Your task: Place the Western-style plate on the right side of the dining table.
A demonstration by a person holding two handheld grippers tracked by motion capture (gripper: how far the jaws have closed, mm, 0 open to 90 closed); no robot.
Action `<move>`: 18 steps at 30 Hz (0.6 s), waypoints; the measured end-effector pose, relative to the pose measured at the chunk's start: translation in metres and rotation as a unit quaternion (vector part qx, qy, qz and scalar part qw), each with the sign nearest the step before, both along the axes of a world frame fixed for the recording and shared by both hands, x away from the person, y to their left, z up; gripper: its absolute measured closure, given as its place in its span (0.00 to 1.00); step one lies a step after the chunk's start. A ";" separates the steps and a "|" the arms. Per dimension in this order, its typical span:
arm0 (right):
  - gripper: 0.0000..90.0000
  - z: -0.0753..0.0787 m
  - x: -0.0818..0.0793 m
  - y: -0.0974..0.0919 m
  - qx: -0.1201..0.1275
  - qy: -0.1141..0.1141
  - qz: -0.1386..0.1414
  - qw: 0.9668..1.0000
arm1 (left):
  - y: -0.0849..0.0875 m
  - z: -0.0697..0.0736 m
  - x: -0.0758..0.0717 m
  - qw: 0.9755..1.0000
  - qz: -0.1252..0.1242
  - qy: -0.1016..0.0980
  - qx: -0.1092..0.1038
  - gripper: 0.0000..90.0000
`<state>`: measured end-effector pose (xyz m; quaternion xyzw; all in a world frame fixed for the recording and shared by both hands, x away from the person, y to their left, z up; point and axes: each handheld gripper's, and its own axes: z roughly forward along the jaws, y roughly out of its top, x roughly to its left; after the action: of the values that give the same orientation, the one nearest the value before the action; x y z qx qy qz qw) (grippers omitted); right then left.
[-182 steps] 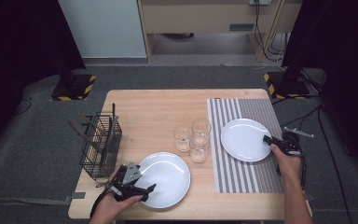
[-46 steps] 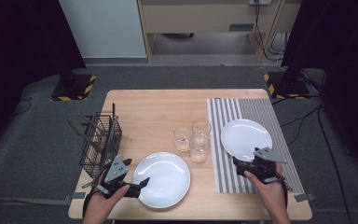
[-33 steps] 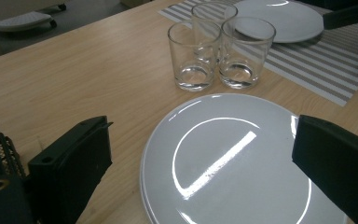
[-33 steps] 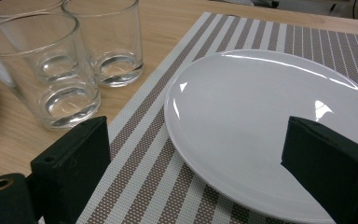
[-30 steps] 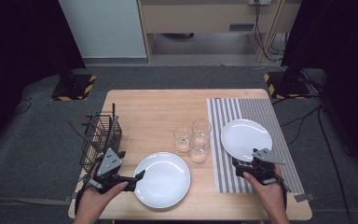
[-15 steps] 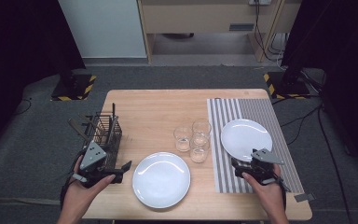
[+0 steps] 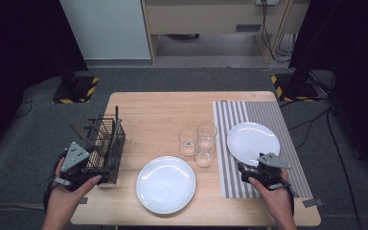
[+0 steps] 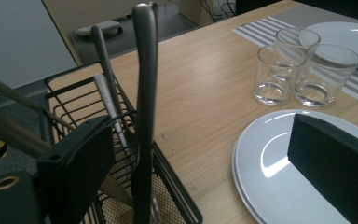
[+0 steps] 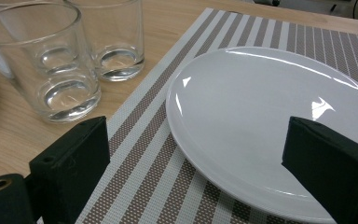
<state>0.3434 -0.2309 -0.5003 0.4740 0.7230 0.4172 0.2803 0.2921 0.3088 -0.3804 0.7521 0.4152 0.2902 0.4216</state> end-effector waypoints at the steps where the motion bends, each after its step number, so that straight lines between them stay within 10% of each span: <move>1: 0.08 0.000 0.000 0.000 -0.001 0.001 0.001 1.000 | 0.002 0.000 0.000 1.000 0.003 -0.001 0.000 0.08; 18: 0.08 -0.001 0.001 -0.001 -0.004 0.000 -0.001 1.000 | 0.045 0.001 0.008 0.997 0.076 -0.012 -0.022 0.18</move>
<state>0.3439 -0.2319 -0.5017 0.4734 0.7244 0.4138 0.2827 0.3006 0.3537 -0.3796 0.7055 0.4723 0.3212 0.4196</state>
